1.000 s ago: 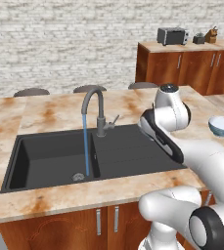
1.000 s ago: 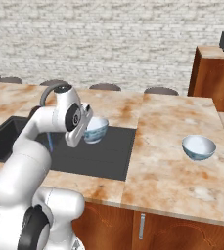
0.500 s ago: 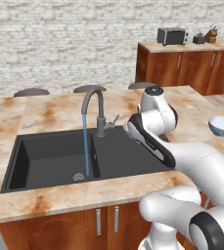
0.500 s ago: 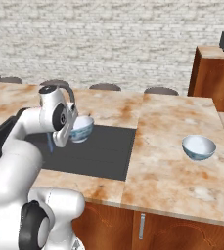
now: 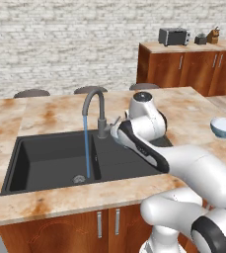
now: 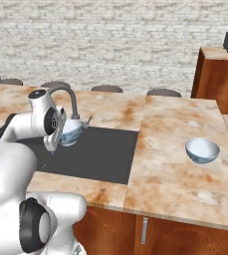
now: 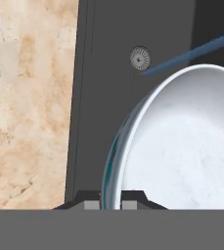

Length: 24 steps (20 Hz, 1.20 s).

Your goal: Rinse each bowl for a few seconds and place them down in the sink or on the counter.

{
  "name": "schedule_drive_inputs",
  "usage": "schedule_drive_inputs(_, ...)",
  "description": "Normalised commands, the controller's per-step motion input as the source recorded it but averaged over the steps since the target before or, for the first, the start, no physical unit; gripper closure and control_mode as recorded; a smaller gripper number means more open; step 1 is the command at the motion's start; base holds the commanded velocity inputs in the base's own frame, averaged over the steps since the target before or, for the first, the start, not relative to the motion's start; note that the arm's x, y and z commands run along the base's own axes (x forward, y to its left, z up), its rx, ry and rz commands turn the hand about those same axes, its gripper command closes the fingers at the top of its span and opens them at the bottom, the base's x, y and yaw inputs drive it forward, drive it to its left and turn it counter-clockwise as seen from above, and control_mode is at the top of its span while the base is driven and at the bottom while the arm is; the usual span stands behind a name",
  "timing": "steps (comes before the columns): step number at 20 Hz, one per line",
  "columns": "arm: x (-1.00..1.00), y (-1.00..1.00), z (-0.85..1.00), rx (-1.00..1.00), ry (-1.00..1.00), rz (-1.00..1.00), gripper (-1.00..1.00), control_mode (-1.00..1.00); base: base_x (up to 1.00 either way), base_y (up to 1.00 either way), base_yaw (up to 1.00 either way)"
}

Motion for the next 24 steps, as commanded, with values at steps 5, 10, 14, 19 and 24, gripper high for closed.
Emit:
schedule_drive_inputs(5,0.12,0.33,-0.12,0.04,0.0,0.08,1.0,-1.0,0.0,0.0,0.0)
schedule_drive_inputs(10,0.18,0.34,-0.09,0.02,0.0,0.06,1.0,-1.0,0.0,0.0,0.0)
schedule_drive_inputs(14,0.21,0.36,-0.06,0.0,0.0,0.06,1.0,-1.0,0.0,0.0,0.0)
schedule_drive_inputs(19,0.25,0.31,-0.06,0.0,0.0,0.04,1.0,-1.0,0.0,0.0,0.0)
schedule_drive_inputs(24,0.28,0.23,-0.07,0.0,-0.02,0.04,1.0,-1.0,0.0,0.0,0.0)
